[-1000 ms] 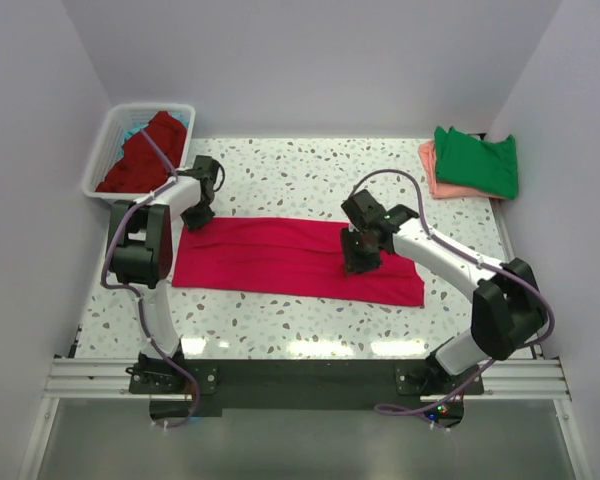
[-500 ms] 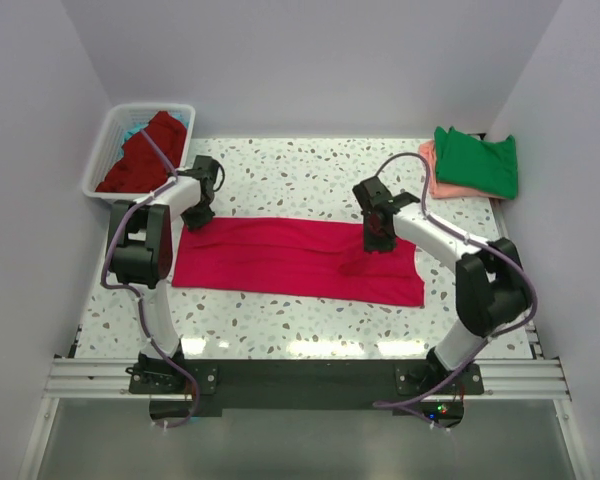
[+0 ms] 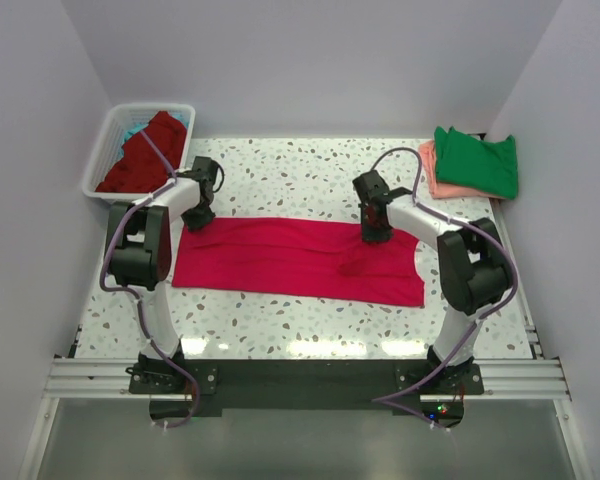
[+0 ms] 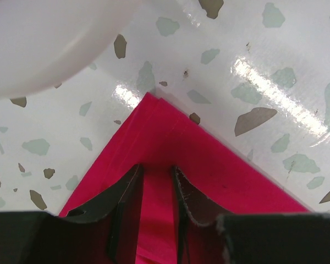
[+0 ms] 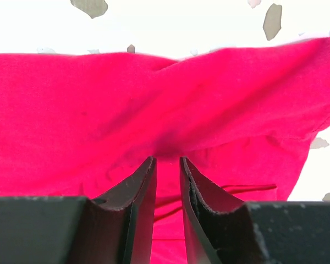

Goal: Fold and stack the t-shirts
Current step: Fold the tshirt

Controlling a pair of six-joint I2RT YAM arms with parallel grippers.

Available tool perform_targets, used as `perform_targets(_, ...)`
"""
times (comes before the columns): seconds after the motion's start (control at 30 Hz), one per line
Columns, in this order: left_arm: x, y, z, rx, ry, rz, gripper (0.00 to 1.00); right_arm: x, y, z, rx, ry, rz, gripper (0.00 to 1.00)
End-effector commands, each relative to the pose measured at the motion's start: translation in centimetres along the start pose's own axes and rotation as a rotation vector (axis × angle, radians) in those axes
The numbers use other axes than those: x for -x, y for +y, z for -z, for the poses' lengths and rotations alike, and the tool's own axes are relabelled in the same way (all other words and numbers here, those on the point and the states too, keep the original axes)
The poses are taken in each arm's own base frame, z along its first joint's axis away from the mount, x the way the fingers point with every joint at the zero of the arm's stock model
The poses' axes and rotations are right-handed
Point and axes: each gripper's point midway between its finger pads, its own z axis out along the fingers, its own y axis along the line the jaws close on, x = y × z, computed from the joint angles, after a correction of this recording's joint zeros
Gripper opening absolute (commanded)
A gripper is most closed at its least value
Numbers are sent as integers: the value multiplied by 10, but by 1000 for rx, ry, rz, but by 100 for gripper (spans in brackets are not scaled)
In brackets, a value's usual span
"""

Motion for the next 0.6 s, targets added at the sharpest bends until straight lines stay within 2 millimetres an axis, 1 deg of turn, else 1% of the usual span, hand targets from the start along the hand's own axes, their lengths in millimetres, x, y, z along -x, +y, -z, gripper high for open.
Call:
perform_targets(0.0,5,1,8,-27,-12,-1,31,-1,-1,7,27,-23,-8,27)
perform_targets(0.07,4,1,6,-26,-9,-2,31,-7,-3,11,31,-15,-11,27)
perform_targets(0.1,5,0,6,-28,-9,0,31,-17,-4,10,38,7,-7,27)
perform_targets(0.17,3,-1,5,-28,-6,-4,31,-23,-5,14,46,13,-12,27)
perform_targets(0.2,3,-1,5,-29,-5,-4,31,-31,-7,13,48,27,-12,27)
perform_targets(0.23,4,-2,5,-29,-6,-1,31,-32,-8,16,49,22,-17,27)
perform_targets(0.3,3,-2,3,-27,-4,-1,31,-44,-11,16,50,43,-20,26)
perform_targets(0.33,4,-3,3,-29,-6,-1,31,-46,-11,18,54,46,-22,26)
perform_targets(0.43,4,-3,2,-26,-2,-4,31,-57,-16,26,53,70,-28,25)
perform_targets(0.47,4,-3,1,-25,-1,-4,31,-57,-16,32,65,60,-32,26)
perform_targets(0.57,4,-4,1,-24,0,-5,31,-67,-20,39,65,84,-30,26)
